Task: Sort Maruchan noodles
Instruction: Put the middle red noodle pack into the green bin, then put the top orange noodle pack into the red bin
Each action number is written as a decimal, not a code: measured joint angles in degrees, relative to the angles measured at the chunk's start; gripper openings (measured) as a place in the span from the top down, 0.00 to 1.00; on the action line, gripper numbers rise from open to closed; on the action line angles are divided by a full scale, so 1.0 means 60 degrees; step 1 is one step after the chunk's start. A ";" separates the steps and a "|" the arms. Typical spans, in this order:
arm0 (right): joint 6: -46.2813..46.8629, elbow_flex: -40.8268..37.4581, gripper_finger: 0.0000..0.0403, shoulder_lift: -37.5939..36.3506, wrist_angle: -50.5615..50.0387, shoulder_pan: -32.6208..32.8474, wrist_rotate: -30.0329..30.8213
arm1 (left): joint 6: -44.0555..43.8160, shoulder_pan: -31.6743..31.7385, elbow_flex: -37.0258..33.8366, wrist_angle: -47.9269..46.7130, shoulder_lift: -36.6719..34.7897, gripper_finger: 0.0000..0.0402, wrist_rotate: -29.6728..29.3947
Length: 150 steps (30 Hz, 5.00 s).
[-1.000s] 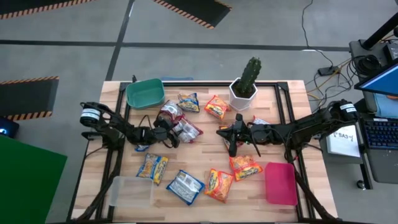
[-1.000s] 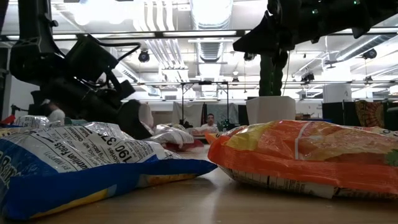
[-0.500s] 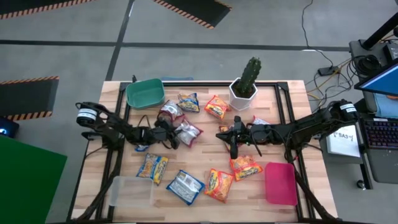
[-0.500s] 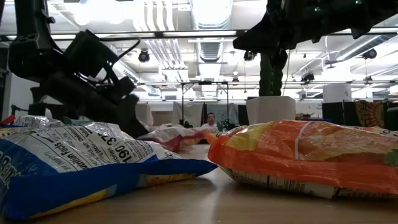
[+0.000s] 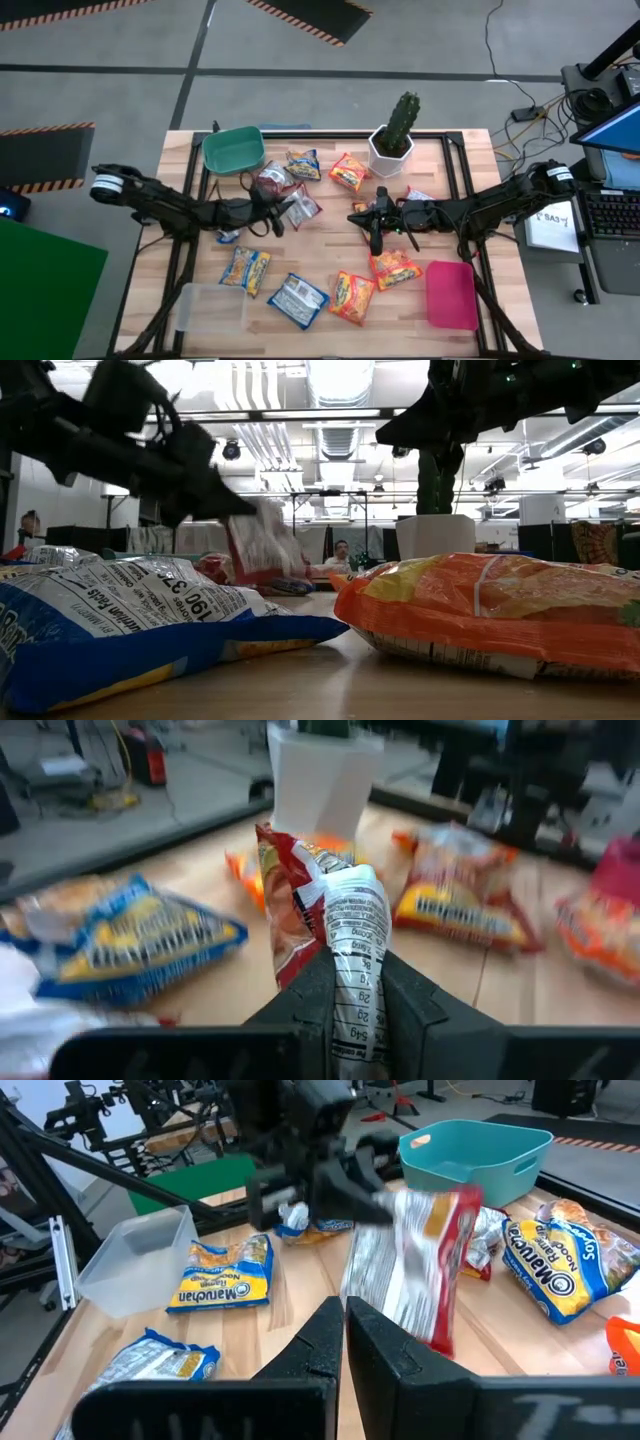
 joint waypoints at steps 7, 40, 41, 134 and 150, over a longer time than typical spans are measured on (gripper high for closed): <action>-0.0011 0.0000 0.98 0.0000 0.0011 0.0000 0.0000 | 0.0913 0.0018 0.0003 -0.0251 -0.1640 0.93 -0.1163; -0.2397 0.1345 0.98 -0.0022 -0.0676 -0.2038 0.0084 | 0.5762 0.3572 0.0015 -0.3120 -0.4816 0.93 -0.7548; -0.2390 0.1372 0.98 -0.0022 -0.0822 -0.2151 0.0084 | 0.5295 0.3710 0.0015 -0.3465 -0.4786 0.93 -0.7191; 0.1829 0.1303 0.98 0.1147 -0.3550 -0.1535 -0.0028 | 0.4211 0.3070 0.4286 -0.9265 -0.2172 0.54 0.5689; 0.4488 0.1970 0.98 0.1355 -0.3643 -0.1373 -0.1712 | 0.4768 0.2437 0.1487 -0.5601 -0.4426 0.54 0.2260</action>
